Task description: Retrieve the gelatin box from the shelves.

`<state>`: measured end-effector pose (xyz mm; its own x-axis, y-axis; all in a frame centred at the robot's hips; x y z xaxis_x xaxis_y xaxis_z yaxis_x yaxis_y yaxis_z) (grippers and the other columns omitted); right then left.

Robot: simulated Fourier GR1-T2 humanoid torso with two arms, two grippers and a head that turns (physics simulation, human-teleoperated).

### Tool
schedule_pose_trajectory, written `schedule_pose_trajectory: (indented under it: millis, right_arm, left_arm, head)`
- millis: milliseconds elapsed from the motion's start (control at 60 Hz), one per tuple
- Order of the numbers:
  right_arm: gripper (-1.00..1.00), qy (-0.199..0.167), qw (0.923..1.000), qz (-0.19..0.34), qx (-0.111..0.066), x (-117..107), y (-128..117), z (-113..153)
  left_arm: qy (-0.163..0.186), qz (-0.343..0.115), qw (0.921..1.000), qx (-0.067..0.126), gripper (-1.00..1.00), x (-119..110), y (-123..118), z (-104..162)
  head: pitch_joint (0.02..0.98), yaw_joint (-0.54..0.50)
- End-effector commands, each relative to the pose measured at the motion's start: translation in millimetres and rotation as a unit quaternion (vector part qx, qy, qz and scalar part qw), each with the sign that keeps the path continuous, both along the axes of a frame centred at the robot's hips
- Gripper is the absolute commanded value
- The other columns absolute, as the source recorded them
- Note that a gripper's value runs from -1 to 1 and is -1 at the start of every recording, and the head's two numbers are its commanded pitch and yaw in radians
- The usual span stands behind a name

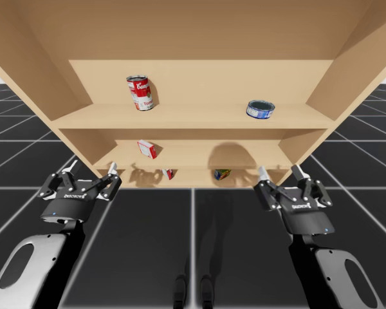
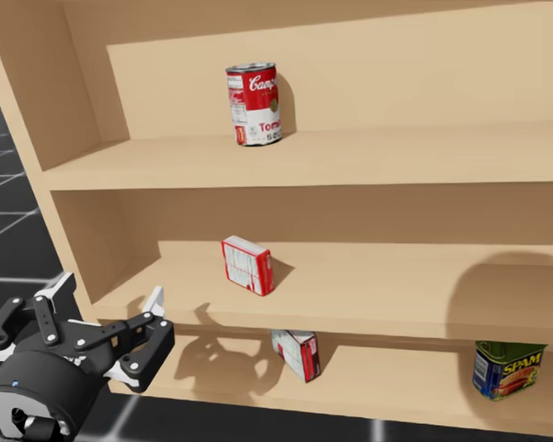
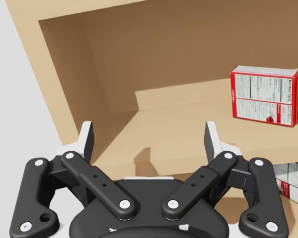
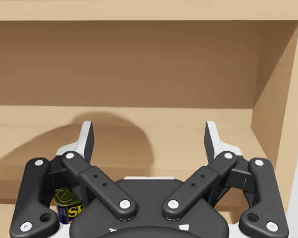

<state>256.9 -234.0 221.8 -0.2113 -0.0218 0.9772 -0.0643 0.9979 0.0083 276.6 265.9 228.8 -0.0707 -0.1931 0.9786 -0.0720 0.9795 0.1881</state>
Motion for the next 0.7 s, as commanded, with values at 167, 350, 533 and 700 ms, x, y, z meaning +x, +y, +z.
schedule_pose_trajectory:
  millis: [167, 350, 533, 700]
  right_arm:
    - [-1.00, 0.000, 0.9999, 0.004, -0.014, -0.7, 4.1, -2.9]
    - [-1.00, -0.001, 0.9999, 0.003, -0.016, -0.8, 4.6, -3.6]
    - [-1.00, -0.001, 0.9998, 0.003, -0.018, -0.7, 4.6, -4.2]
    - [-1.00, -0.004, 0.9997, -0.001, -0.024, -0.6, 4.4, -4.4]
  left_arm:
    - [0.001, -0.027, 0.9993, -0.025, -1.00, -4.1, -6.7, 2.7]
    - [0.016, -0.075, 0.9965, -0.034, -1.00, -12.8, -23.3, 12.1]
    - [0.031, -0.132, 0.9903, -0.031, -1.00, -17.1, -39.7, 27.0]
    - [0.050, -0.158, 0.9858, -0.026, -1.00, -3.7, -45.6, 29.8]
  head:
    - [0.514, 0.28]
    - [0.522, 0.28]
    - [0.529, 0.27]
    - [0.525, 0.28]
